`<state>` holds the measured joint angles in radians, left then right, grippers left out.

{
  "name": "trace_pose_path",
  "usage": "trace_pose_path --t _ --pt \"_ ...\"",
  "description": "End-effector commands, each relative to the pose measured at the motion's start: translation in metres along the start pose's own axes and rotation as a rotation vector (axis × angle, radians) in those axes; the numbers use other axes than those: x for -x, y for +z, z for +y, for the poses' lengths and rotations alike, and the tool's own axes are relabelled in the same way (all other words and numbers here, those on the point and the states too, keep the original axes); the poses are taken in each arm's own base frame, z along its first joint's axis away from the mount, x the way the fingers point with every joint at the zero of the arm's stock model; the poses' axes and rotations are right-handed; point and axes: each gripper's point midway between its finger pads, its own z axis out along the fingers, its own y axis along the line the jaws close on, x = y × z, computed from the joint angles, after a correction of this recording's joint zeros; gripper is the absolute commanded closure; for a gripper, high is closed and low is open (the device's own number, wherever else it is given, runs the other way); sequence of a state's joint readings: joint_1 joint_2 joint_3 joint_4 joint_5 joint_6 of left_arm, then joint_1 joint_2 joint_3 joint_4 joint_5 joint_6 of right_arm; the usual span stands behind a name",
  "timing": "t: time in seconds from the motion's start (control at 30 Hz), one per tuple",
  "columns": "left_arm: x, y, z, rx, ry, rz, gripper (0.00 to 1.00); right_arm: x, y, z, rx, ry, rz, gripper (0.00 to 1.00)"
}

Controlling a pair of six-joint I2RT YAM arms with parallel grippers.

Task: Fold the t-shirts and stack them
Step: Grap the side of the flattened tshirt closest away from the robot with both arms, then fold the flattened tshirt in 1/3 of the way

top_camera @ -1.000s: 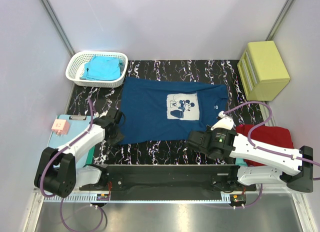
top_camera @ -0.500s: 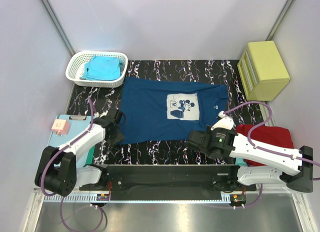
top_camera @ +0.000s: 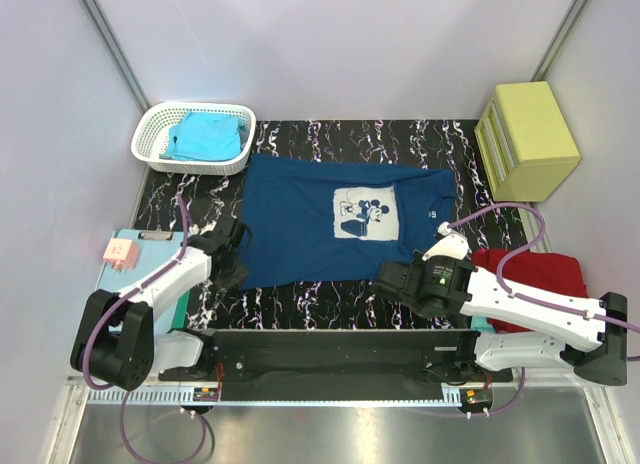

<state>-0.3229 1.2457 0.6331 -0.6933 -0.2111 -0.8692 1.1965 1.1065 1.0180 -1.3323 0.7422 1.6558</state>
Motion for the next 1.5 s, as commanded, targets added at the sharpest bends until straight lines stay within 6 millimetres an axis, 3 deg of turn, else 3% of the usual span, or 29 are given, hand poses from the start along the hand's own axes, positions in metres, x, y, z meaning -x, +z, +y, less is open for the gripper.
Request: trace_pose_path --t 0.0,0.23,0.43,0.73,0.8,1.03,1.2,1.47 --pt "0.011 -0.008 -0.009 -0.048 -0.019 -0.038 1.00 0.024 -0.003 -0.045 -0.142 -0.132 -0.082 1.00" --pt "0.049 -0.062 -0.021 -0.123 0.004 -0.198 1.00 0.059 -0.017 -0.042 -0.108 -0.052 -0.167 1.00" --pt "0.071 -0.086 -0.030 -0.137 0.012 -0.249 1.00 0.084 -0.016 -0.038 -0.164 -0.076 -0.225 1.00" --pt "0.088 -0.085 -0.039 -0.112 0.022 -0.265 1.00 0.118 -0.006 -0.038 -0.261 -0.077 -0.292 1.00" --pt "0.093 -0.085 -0.039 -0.110 0.015 -0.271 1.00 0.125 0.000 -0.045 -0.301 -0.079 -0.296 1.00" --pt "0.113 -0.081 -0.045 -0.092 0.011 -0.278 1.00 0.146 0.023 -0.042 -0.330 -0.059 -0.306 1.00" --pt "0.129 -0.081 -0.054 -0.090 0.011 -0.289 1.00 0.154 0.041 -0.038 -0.359 -0.096 -0.288 1.00" --pt "0.144 -0.064 -0.061 -0.058 0.007 -0.277 1.00 0.163 0.070 -0.033 -0.398 -0.111 -0.266 1.00"
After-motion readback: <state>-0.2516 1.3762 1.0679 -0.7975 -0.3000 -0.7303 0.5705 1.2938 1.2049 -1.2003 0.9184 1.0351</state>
